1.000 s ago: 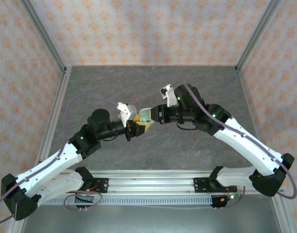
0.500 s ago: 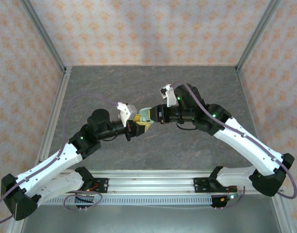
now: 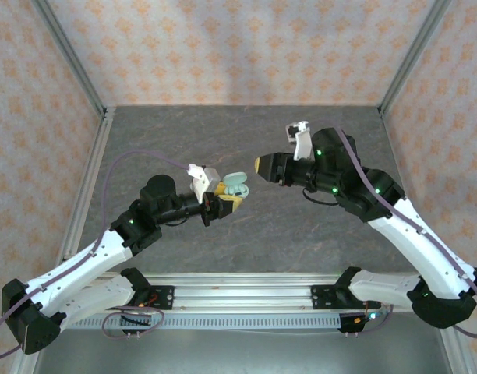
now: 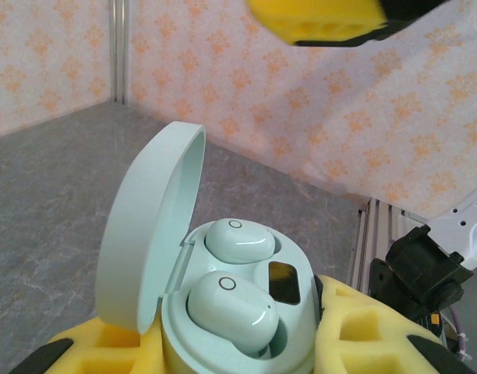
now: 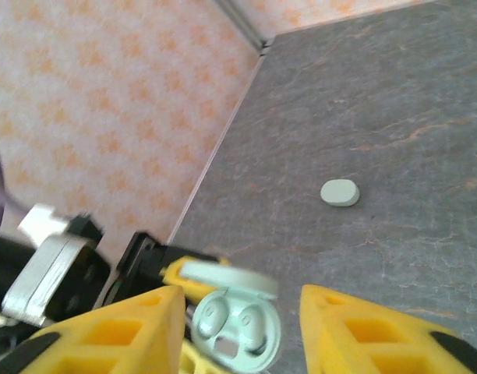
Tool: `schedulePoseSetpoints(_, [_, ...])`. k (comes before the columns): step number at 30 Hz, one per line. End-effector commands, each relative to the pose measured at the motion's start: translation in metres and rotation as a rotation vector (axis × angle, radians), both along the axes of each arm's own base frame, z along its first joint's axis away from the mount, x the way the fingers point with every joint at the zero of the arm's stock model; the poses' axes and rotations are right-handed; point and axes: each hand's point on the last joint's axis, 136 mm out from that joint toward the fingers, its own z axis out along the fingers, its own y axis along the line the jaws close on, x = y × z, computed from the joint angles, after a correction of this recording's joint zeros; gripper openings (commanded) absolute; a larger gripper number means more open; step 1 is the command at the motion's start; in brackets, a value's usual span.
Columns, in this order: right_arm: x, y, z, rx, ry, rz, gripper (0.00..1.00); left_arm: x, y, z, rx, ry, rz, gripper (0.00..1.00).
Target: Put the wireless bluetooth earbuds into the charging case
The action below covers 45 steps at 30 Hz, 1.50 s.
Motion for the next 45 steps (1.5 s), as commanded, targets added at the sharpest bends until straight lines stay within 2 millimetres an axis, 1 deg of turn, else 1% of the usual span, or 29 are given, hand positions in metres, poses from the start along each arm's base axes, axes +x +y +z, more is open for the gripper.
schedulePoseSetpoints(1, [0.021, 0.001, -0.011, 0.076, 0.089, -0.062, 0.48, -0.009, -0.004, 0.035, -0.068, -0.081, -0.043, 0.17])
schedulePoseSetpoints(4, [0.030, 0.013, -0.013, 0.174, 0.156, -0.035, 0.51, -0.011, -0.004, 0.035, -0.068, -0.082, -0.053, 0.17])
schedulePoseSetpoints(6, [0.029, 0.021, -0.011, 0.212, 0.181, -0.004, 0.52, -0.012, -0.005, 0.037, -0.070, -0.086, -0.059, 0.17])
schedulePoseSetpoints(9, [0.031, 0.035, -0.021, 0.243, 0.250, 0.035, 0.52, -0.011, -0.006, 0.039, -0.071, -0.091, -0.059, 0.17])
schedulePoseSetpoints(13, [0.023, 0.047, -0.034, 0.301, 0.340, 0.091, 0.52, -0.008, -0.009, 0.041, -0.066, -0.095, -0.062, 0.17])
schedulePoseSetpoints(17, [0.008, 0.053, -0.048, 0.296, 0.393, 0.134, 0.52, -0.004, -0.012, 0.044, -0.062, -0.100, -0.060, 0.17])
schedulePoseSetpoints(21, [-0.003, 0.056, -0.054, 0.287, 0.407, 0.163, 0.53, 0.000, -0.014, 0.045, -0.058, -0.092, -0.057, 0.17])
schedulePoseSetpoints(22, [-0.009, 0.052, -0.045, 0.301, 0.386, 0.170, 0.53, 0.000, -0.014, 0.045, -0.062, -0.091, -0.056, 0.17])
schedulePoseSetpoints(23, [-0.011, 0.050, -0.045, 0.303, 0.383, 0.171, 0.54, 0.000, -0.015, 0.046, -0.064, -0.089, -0.056, 0.17])
schedulePoseSetpoints(28, [-0.018, 0.043, -0.041, 0.326, 0.364, 0.164, 0.56, 0.001, -0.014, 0.048, -0.077, -0.084, -0.049, 0.17])
schedulePoseSetpoints(37, [-0.025, 0.041, -0.033, 0.403, 0.367, 0.183, 0.56, 0.003, -0.012, 0.048, -0.090, -0.070, -0.026, 0.18])
schedulePoseSetpoints(39, [-0.027, 0.042, -0.032, 0.415, 0.370, 0.189, 0.55, 0.004, -0.012, 0.047, -0.090, -0.064, -0.024, 0.19])
schedulePoseSetpoints(42, [-0.027, 0.044, -0.028, 0.445, 0.379, 0.200, 0.50, 0.005, -0.012, 0.047, -0.086, -0.059, -0.021, 0.21])
schedulePoseSetpoints(45, [-0.026, 0.046, -0.026, 0.478, 0.386, 0.200, 0.39, 0.005, -0.013, 0.045, -0.081, -0.051, -0.021, 0.23])
